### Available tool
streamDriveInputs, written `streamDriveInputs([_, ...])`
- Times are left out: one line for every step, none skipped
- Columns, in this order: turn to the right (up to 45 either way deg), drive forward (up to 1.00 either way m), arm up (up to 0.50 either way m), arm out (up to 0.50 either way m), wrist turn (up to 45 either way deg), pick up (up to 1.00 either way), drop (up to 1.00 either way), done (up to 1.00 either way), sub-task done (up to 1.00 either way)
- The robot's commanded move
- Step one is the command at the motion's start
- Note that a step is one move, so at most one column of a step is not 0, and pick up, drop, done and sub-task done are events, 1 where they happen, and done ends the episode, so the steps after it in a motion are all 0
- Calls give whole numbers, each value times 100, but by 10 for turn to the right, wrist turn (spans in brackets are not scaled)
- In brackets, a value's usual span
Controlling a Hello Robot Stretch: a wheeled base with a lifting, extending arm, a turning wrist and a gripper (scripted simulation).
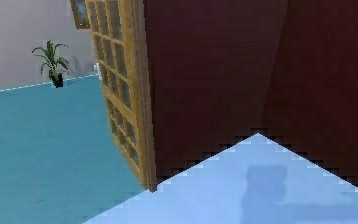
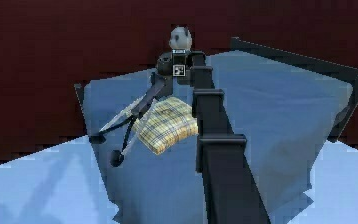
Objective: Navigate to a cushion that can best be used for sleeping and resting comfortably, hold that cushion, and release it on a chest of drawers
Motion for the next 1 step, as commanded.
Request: streamDriveInputs([0,0,0,0,450,0,0,0,0])
